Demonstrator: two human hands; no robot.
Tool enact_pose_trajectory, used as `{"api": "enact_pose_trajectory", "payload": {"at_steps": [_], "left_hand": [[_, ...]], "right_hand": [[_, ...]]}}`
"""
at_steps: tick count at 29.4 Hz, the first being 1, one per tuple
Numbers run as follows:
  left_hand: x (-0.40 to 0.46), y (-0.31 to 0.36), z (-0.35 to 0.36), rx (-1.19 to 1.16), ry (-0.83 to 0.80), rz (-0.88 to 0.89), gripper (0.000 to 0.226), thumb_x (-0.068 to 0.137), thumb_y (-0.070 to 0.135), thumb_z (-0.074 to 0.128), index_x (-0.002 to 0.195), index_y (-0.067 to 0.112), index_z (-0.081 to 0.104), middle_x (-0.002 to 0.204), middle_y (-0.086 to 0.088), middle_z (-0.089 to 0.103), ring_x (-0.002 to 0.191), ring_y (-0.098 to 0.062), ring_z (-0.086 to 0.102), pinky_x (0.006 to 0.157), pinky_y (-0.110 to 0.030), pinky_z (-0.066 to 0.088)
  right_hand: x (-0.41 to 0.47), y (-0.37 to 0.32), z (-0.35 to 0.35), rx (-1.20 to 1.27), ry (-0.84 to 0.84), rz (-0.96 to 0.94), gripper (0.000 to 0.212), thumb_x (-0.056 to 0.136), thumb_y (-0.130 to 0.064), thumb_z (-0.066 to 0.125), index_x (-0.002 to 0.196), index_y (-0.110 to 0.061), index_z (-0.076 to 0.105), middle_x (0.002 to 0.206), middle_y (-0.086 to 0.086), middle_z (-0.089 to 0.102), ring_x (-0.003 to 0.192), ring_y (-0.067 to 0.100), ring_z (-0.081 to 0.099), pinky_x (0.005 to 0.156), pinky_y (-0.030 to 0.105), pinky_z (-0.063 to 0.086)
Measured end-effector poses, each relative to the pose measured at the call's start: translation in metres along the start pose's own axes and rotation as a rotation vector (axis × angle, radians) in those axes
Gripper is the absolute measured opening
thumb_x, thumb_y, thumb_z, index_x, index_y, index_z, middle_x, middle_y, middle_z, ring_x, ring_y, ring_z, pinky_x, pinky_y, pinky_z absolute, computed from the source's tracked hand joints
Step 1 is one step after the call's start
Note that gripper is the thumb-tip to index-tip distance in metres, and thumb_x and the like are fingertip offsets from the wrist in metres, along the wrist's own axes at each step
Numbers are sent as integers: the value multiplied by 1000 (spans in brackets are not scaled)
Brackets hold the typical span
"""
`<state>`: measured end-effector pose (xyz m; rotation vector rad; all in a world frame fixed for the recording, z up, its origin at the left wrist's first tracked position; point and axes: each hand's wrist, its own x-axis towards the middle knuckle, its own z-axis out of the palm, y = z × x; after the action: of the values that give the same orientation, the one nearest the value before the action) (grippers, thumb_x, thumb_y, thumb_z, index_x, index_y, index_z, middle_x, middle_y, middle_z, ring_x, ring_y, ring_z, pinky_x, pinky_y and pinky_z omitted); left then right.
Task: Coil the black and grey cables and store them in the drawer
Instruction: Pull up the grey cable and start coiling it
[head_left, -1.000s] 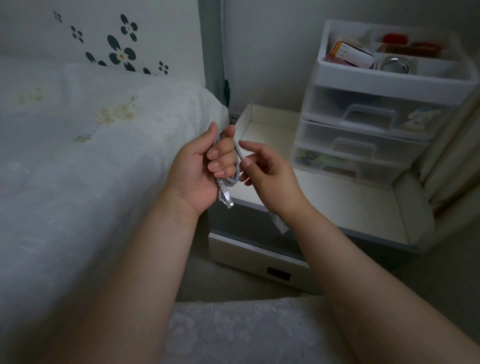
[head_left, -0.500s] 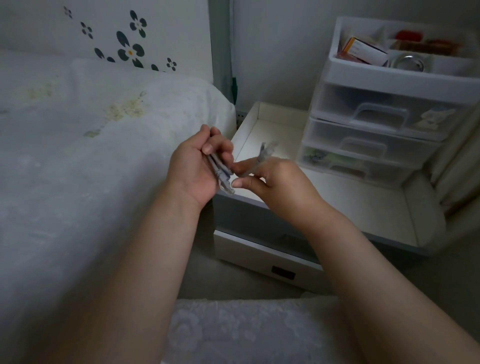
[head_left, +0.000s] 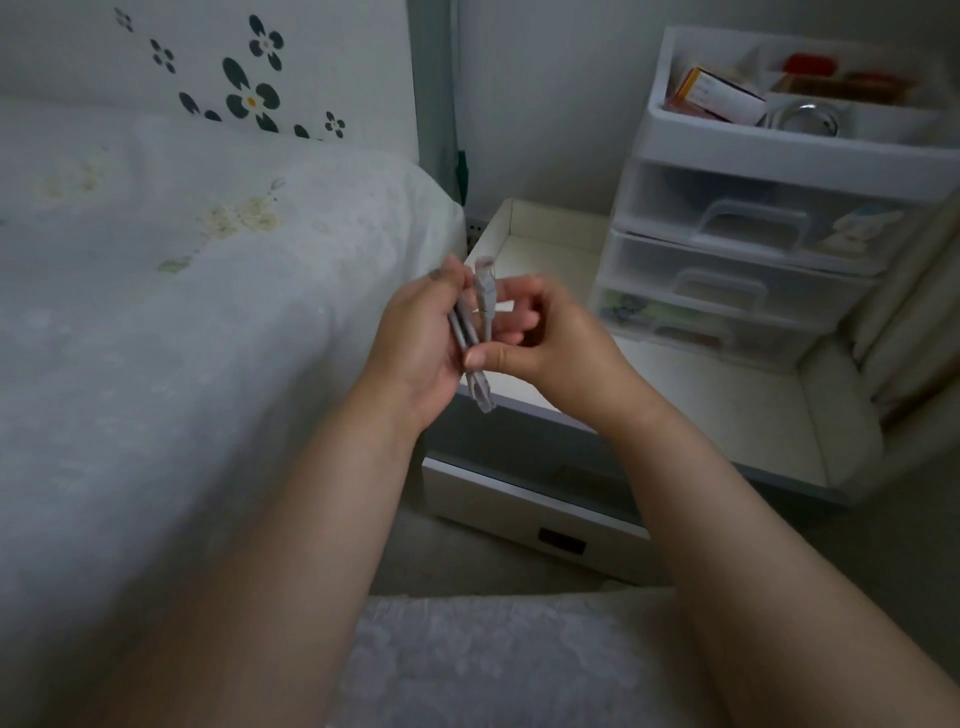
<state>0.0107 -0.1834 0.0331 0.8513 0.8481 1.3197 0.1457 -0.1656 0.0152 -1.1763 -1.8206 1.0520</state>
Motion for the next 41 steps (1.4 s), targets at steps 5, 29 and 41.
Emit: {"api": "enact_pose_trajectory", "payload": {"at_steps": [5,29,41], "left_hand": [[1,-9,8,-22,-3,-49,33,103,21,34,80,8,53,54,0,53,44,-9,45,41,-18,39],[9,3,7,469,153,-207,62,98,59,17,89,13,57,35,4,32,29,-8,27,36,-15,24],[17,-26,6,467,283,-193,32,99,32,27,119,16,47,50,0,38,29,-8,31,34,-17,24]], "right_hand": [[1,0,-1,-51,-77,70,88,61,-38,85,132,-18,37,85,2,63,79,10,63,81,33,53],[-13,-6,-6,259,-38,41,36,89,-35,60,109,-7,48,91,12,64,72,20,68,67,28,57],[-4,-5,17,-247,189,-109,47,95,-48,42,56,-24,51,47,-9,50,51,8,48,55,30,40]]}}
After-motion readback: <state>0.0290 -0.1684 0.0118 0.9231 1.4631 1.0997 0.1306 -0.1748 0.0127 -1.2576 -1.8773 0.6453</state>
